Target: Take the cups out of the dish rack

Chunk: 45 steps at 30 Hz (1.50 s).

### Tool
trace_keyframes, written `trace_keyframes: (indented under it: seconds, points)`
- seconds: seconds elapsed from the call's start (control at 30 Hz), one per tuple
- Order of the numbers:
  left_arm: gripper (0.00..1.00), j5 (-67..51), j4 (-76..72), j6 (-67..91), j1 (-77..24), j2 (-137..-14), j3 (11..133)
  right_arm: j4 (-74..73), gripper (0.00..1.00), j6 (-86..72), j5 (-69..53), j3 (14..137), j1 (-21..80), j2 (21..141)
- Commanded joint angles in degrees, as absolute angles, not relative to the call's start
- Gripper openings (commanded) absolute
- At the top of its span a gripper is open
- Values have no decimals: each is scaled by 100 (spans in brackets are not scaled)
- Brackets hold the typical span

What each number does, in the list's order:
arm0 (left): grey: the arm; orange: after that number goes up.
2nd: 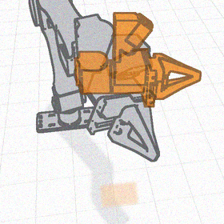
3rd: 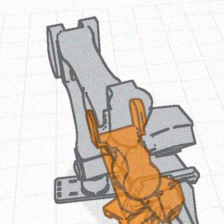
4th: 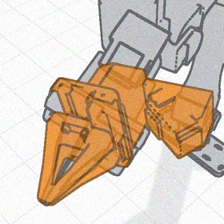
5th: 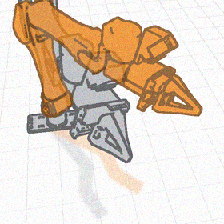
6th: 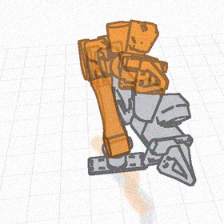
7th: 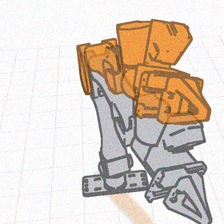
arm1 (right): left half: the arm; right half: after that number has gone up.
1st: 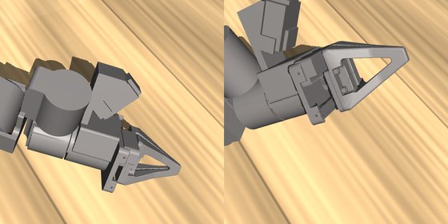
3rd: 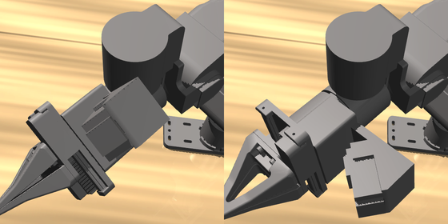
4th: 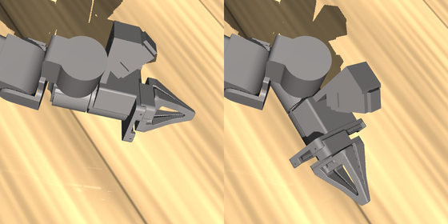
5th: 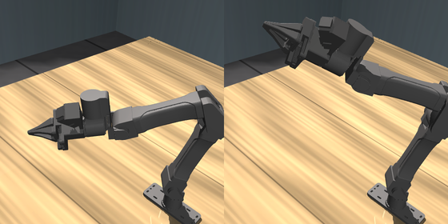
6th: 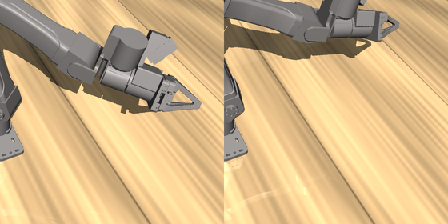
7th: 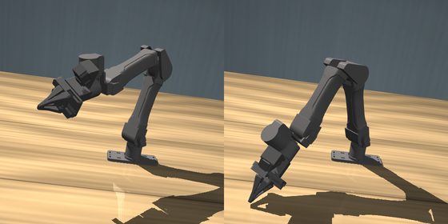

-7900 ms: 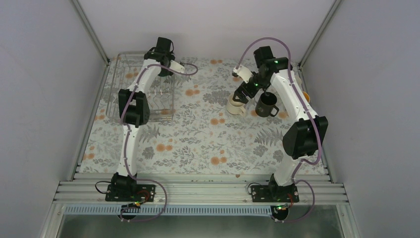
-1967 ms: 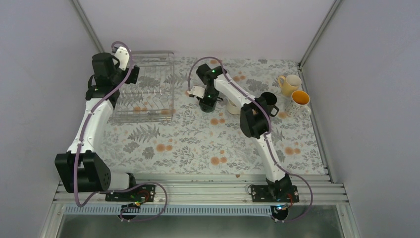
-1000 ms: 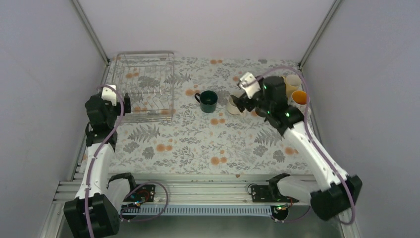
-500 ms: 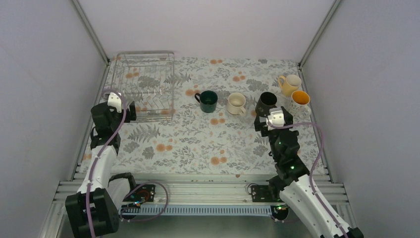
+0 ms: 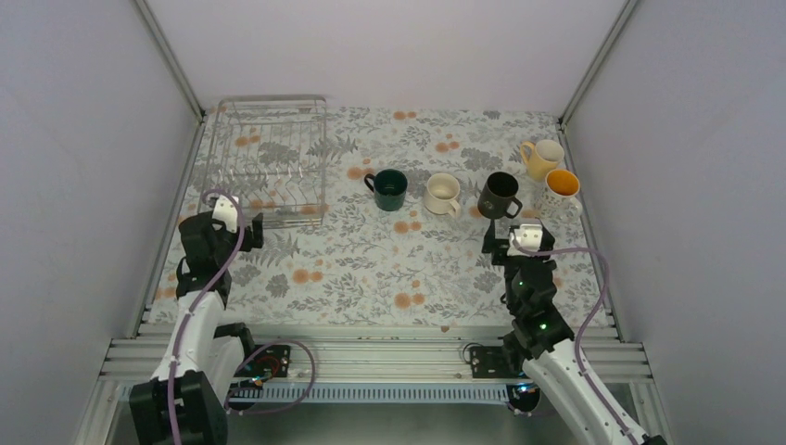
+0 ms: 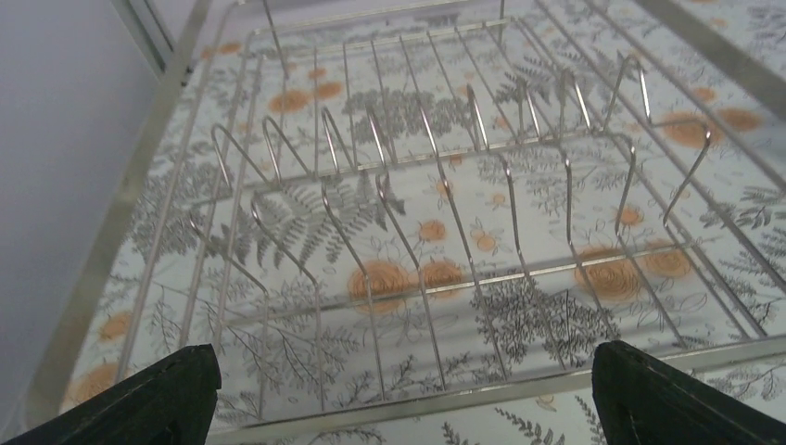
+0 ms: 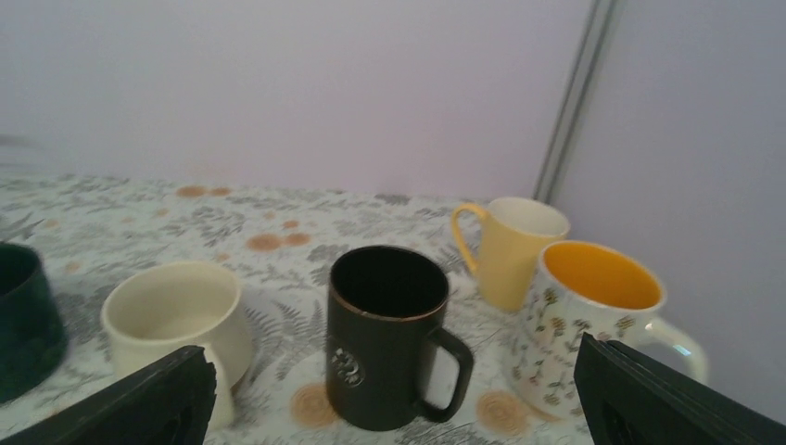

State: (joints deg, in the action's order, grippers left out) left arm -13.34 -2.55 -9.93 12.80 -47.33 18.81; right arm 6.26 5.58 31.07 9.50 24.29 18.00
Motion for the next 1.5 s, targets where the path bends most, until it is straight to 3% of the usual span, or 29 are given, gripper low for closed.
trace_keyframes:
  seconds: [0.0, 0.53, 0.7, 0.87, 0.97, 1.13, 1.47]
  points:
    - [100, -1410, -395, -1043, 1307, -4493, 1842, 467, 100, 81, 2749, 695, 2432, 1712]
    - [100, -1495, -378, -1083, 1310, -3595, 1512, 830, 100, -21, 2594, 145, 2442, 1670]
    - [90, -1556, -315, -1094, 1310, -3261, 1424, 807, 100, -30, 2609, 132, 2437, 1609]
    - [91, -1682, -163, -1134, 1310, -2424, 1193, 792, 100, -56, 2677, 123, 2430, 1575]
    - [100, -1688, -3, -1113, 1309, -1666, 1003, 772, 100, -68, 2721, 123, 2440, 1544]
    - [100, -1810, 315, -1099, 1306, -477, 672, 730, 100, -84, 2759, 106, 2439, 1433]
    - [100, -1824, 62, -1077, 1310, -1002, 639, 638, 100, -67, 2705, 80, 2441, 1231]
